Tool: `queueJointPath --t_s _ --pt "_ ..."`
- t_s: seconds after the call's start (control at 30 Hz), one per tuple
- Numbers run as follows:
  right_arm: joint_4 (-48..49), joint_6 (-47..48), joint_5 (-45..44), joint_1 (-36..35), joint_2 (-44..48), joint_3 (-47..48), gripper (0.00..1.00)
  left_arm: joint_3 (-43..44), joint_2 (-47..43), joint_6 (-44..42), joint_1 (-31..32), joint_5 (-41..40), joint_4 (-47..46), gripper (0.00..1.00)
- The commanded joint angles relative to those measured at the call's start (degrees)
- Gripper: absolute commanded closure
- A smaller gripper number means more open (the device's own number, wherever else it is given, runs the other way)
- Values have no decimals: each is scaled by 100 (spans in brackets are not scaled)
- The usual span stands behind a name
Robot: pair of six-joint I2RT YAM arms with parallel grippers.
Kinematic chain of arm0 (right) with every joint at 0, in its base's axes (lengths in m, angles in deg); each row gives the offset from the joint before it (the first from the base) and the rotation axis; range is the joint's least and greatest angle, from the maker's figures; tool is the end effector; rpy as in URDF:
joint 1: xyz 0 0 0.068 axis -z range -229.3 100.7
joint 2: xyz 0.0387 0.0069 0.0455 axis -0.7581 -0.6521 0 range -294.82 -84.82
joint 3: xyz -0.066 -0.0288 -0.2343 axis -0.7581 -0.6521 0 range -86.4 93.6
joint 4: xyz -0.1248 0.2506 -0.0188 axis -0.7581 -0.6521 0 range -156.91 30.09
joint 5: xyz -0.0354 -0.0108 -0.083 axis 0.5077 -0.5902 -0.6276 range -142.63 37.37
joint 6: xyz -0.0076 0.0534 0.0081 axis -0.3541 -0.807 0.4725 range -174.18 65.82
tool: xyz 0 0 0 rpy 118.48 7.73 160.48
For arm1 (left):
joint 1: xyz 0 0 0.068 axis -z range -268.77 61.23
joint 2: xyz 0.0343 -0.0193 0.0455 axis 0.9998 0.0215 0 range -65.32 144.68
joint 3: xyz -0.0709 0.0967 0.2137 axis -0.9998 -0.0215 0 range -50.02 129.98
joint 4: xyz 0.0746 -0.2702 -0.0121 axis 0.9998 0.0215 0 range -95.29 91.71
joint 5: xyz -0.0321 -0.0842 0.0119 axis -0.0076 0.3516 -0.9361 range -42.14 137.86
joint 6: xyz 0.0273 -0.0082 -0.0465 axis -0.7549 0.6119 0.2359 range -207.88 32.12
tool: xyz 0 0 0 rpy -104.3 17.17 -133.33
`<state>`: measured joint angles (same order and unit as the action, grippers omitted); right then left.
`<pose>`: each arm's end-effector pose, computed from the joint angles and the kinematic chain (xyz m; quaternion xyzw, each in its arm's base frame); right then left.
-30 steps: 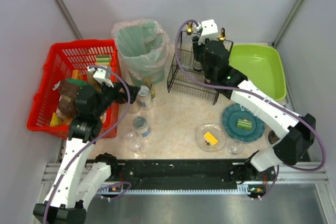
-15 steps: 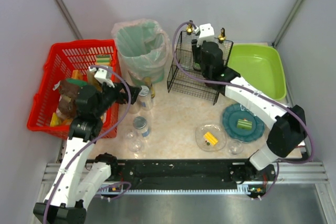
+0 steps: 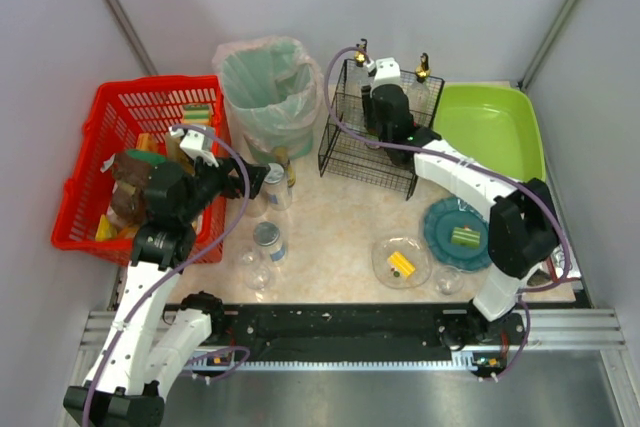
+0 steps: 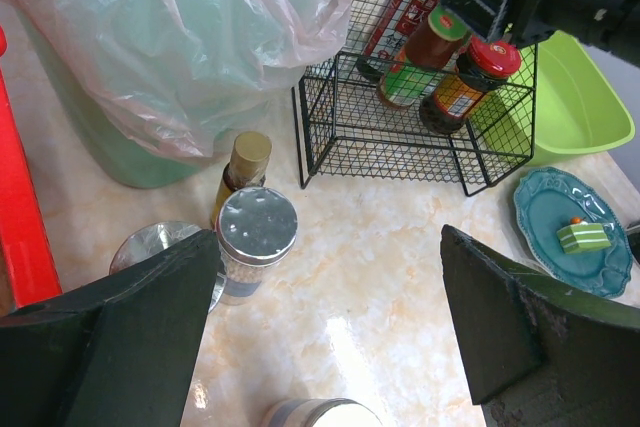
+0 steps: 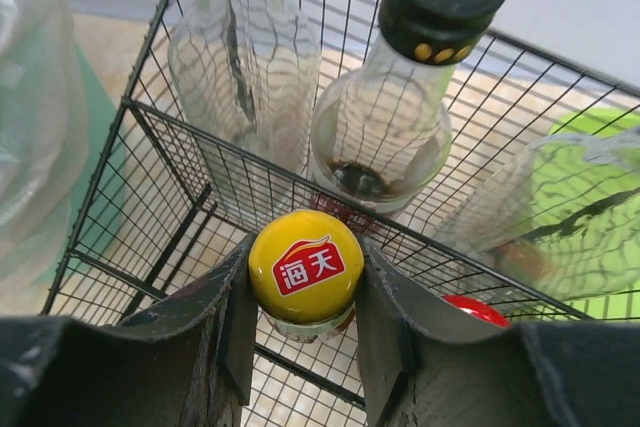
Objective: Clear the kitchen counter
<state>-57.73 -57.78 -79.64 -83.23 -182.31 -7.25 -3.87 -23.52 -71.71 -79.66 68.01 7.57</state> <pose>0.3609 0.2227 0.2906 -0.0680 0.7870 0.0111 0.6131 0.2072 -0.0461 0.3343 0.0679 0.7516 -0.2699 0.5981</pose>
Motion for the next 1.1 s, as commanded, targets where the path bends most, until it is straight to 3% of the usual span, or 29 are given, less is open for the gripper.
queueJointPath --t_s 0.0,0.33,0.37,0.5,0.57,0.63,0.93,1.07 --pt "811 -150 46 89 -77 188 100 -18 12 -17 30 78 -328 5" --pt "653 -238 -41 168 -420 241 97 -19 47 1 30 104 -328 5" --pt "592 -238 -33 168 -385 267 91 -18 47 1 30 104 -328 5" --pt "635 -168 -33 133 -87 188 45 -10 56 1 30 104 -328 5" --pt "653 -63 -50 89 81 197 29 -18 56 1 30 104 -328 5" --pt "644 60 -16 54 239 206 22 -18 56 1 30 104 -337 5" --pt "117 61 976 10 1275 197 16 -10 12 1 30 95 -319 5" --pt "-208 122 1933 -52 1575 179 16 -18 -32 1 30 95 -319 5"
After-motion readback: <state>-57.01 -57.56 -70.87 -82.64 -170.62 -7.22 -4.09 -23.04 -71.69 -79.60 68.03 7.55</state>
